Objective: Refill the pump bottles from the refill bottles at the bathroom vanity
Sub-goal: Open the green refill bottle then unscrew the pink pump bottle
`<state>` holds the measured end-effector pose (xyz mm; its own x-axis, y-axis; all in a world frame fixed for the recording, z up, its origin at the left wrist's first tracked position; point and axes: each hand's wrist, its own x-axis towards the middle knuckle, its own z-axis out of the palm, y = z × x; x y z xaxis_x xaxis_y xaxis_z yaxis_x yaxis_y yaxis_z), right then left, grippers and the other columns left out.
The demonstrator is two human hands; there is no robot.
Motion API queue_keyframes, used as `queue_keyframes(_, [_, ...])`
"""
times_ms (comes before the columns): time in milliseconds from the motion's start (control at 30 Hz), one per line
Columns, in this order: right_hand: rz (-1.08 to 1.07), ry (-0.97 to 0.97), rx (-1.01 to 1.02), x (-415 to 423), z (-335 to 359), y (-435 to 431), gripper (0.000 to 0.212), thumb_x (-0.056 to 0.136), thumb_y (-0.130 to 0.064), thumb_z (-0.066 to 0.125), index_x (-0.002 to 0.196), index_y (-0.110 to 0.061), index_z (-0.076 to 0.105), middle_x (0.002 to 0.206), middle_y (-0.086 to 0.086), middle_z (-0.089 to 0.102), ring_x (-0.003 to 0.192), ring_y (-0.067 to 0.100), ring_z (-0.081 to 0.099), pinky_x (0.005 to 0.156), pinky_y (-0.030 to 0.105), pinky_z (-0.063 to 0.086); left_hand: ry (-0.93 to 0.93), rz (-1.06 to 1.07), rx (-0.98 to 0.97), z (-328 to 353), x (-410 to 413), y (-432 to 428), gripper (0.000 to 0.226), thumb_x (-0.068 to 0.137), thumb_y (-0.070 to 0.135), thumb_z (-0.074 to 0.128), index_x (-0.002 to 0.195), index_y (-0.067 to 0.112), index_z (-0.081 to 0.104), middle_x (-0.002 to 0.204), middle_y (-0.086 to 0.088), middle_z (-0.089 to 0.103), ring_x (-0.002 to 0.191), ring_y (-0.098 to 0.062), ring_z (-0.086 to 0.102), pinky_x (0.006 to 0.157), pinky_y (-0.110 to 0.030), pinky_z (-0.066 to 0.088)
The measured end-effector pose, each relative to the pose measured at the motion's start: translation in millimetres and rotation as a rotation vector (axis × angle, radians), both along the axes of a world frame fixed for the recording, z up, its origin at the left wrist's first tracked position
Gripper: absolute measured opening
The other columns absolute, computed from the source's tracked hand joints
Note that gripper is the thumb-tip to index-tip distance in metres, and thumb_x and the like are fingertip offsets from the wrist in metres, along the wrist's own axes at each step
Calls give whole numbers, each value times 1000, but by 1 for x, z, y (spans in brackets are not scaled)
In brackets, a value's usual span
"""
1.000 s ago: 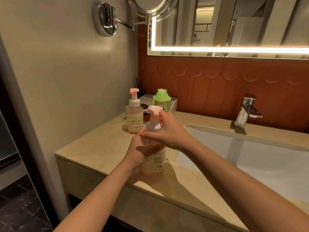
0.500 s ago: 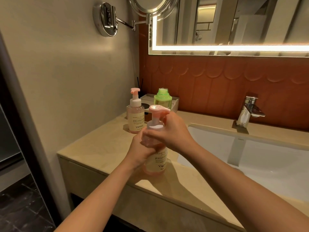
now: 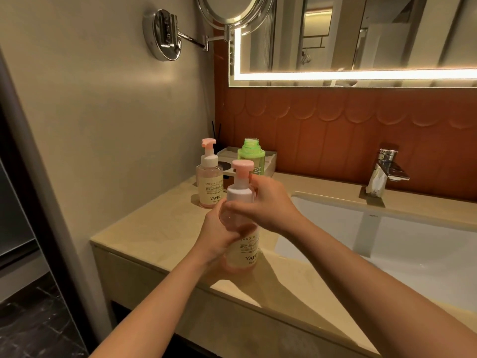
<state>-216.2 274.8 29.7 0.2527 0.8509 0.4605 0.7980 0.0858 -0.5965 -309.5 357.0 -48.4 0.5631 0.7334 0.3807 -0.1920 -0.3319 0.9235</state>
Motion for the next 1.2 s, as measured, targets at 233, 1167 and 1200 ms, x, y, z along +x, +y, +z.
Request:
queue_keyframes(233, [127, 244, 67, 13, 25, -7, 36, 75, -22, 75, 108, -12, 62, 100, 3, 69, 89, 14, 65, 82, 32, 55, -11, 7, -36, 1, 2, -1, 54, 64, -16, 71, 101, 21, 55, 100, -2, 65, 107, -26, 59, 92, -38, 47])
queue_keyframes(1167, [65, 779, 302, 64, 20, -18, 47, 78, -24, 69, 120, -14, 50, 103, -6, 60, 108, 18, 57, 95, 34, 46, 72, 35, 14, 13, -23, 10, 46, 71, 8, 75, 101, 35, 51, 108, 12, 58, 100, -2, 53, 79, -23, 46])
queue_keyframes(1200, [53, 806, 311, 64, 18, -15, 56, 77, -24, 70, 127, -12, 46, 105, -6, 59, 110, 19, 57, 97, 35, 46, 72, 46, 21, 13, -27, 14, 46, 71, 9, 75, 102, 35, 51, 109, 12, 58, 101, -2, 52, 78, -22, 46])
